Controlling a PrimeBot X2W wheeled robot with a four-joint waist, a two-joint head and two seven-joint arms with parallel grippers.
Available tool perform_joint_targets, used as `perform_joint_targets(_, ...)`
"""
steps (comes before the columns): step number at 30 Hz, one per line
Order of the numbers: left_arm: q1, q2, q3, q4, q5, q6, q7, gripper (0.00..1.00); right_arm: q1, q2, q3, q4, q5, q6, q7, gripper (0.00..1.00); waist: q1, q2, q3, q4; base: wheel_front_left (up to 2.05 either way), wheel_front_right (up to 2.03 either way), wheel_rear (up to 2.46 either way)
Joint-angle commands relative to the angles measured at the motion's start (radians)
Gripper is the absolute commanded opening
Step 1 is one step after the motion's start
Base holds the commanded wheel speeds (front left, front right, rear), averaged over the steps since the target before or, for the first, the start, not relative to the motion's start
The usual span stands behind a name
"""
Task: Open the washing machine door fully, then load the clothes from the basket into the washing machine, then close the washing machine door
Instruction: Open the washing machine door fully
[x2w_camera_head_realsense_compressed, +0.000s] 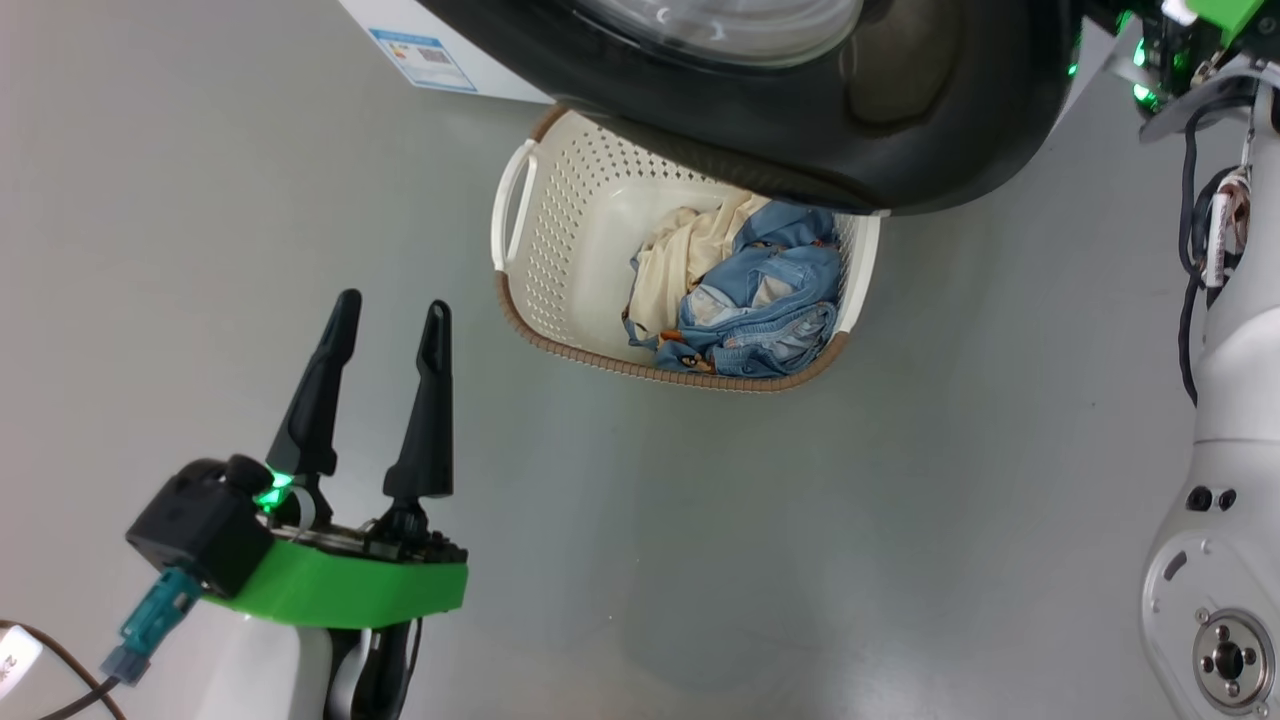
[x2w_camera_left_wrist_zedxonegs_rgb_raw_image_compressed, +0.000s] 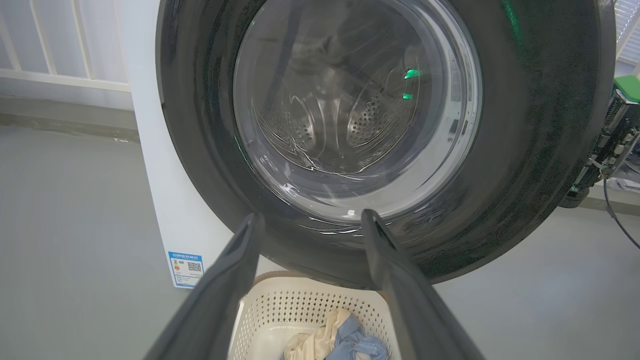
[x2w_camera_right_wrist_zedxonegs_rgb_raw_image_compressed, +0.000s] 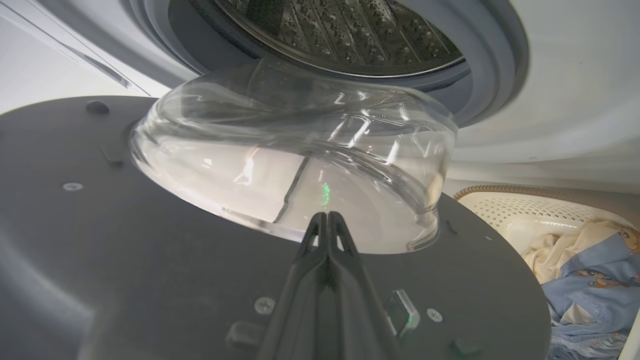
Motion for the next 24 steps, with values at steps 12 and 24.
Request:
perform_joint_targets(12, -0.01, 0.02, 0.041, -0.028, 0.033, -0.003, -0.008, 1.0, 0.125, 0.022, 0.144, -0.107, 0.176, 0.003, 0.102, 0.0, 0.0, 0.0, -0.042, -0.016, 0.0, 0.0, 0.0)
perform_joint_targets(24, 0.009, 0.02, 0.038, -0.021, 0.05, -0.003, -0.008, 1.0, 0.29, 0.022, 0.446, -0.213, 0.388, 0.003, 0.108, 0.0, 0.0, 0.0, -0.085, -0.015, 0.0, 0.0, 0.0)
